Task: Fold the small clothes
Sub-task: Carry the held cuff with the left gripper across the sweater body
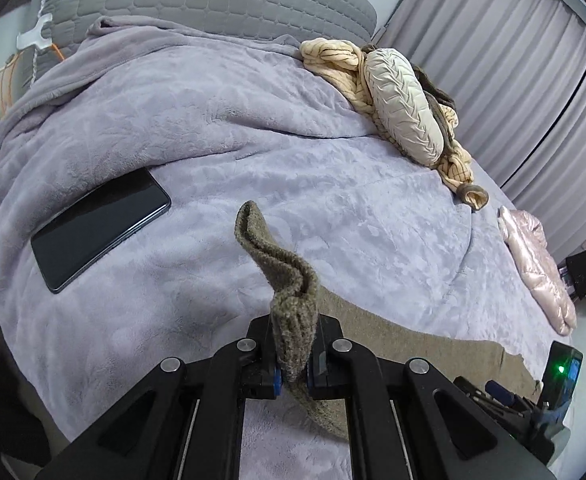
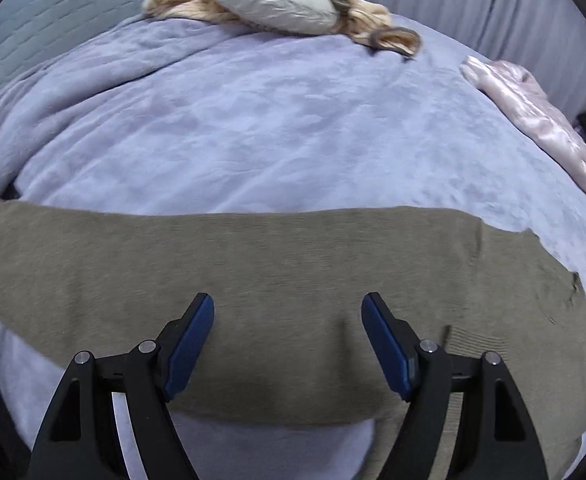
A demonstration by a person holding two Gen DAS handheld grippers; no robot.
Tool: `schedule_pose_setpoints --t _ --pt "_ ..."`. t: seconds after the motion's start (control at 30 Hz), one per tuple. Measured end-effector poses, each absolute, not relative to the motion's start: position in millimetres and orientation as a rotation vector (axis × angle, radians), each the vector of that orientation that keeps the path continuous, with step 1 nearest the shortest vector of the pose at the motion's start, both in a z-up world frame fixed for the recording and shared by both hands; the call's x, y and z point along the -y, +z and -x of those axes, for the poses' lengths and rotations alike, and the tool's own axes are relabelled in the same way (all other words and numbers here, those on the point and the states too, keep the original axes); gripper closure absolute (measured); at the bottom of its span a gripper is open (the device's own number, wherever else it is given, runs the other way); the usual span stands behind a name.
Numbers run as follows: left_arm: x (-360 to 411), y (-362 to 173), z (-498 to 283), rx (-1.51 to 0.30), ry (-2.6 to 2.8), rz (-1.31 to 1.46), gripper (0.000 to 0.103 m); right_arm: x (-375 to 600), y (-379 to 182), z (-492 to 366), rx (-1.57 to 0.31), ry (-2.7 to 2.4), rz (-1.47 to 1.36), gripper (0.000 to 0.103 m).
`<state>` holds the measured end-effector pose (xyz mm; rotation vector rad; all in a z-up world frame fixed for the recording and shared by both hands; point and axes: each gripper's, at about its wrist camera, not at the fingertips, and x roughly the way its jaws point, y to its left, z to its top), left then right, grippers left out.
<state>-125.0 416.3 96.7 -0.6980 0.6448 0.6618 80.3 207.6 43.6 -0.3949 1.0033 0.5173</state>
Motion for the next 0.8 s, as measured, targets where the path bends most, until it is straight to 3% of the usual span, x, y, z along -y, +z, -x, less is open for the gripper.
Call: schedule_pose_setpoints --t 0.2,0.3,0.57,0.8 --pt "-394.7 112.5 126.8 -0.673 0.683 0.618 0.094 -201.6 12.2 -99.6 -1.114 0.431 0.323 0.021" --pt "-381.5 122.6 122.9 -0.68 0.682 0.579 0.094 -219.1 21.9 -74.8 -1.171 0.716 0.248 0.02" --pt "-333.3 146.6 91.0 -0.705 0.647 0.498 0.094 -189.9 58.9 -46.5 -1.045 0.733 0.345 0.02" --pt "-267.4 157.8 43.3 -0.749 0.578 0.407 0.094 -87.5 64.8 -62.2 -1.016 0.571 0.407 0.02"
